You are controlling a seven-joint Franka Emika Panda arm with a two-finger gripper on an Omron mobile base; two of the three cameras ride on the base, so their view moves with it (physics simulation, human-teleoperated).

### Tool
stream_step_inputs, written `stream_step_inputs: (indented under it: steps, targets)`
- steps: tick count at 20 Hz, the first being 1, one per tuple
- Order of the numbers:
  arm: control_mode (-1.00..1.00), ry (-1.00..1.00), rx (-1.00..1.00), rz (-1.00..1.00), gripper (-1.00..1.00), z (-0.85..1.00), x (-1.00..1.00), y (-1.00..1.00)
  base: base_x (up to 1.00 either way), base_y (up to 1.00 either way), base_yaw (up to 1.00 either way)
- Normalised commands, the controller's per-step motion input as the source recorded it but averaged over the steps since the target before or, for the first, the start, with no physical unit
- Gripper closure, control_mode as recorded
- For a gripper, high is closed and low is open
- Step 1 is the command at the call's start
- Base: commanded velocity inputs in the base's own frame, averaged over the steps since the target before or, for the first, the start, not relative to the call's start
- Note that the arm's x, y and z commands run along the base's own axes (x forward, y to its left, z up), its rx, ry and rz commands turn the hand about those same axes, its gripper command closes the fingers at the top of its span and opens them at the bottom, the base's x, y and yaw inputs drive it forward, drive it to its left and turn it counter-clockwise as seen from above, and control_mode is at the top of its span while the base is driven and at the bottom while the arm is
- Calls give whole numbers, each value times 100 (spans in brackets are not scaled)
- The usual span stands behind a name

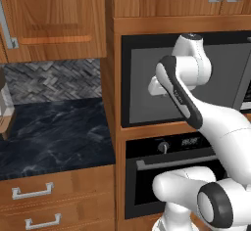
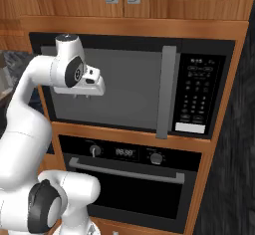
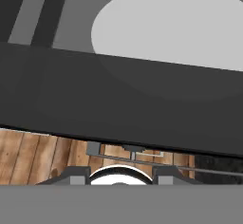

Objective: Take the pizza cutter from the drawer on the left and place it on the dining counter for cutting.

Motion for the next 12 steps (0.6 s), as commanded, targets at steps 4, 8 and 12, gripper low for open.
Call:
stream_step_inputs:
  steps: [4, 8, 12]
  targets:
    - [-100, 0, 0, 2, -100, 0, -20, 29, 0, 0, 0]
    - [-100, 4, -4, 18, -100, -21, -74, 99, 0, 0, 0]
    - [-100, 4, -5, 24, -100, -20, -54, 97, 0, 0, 0]
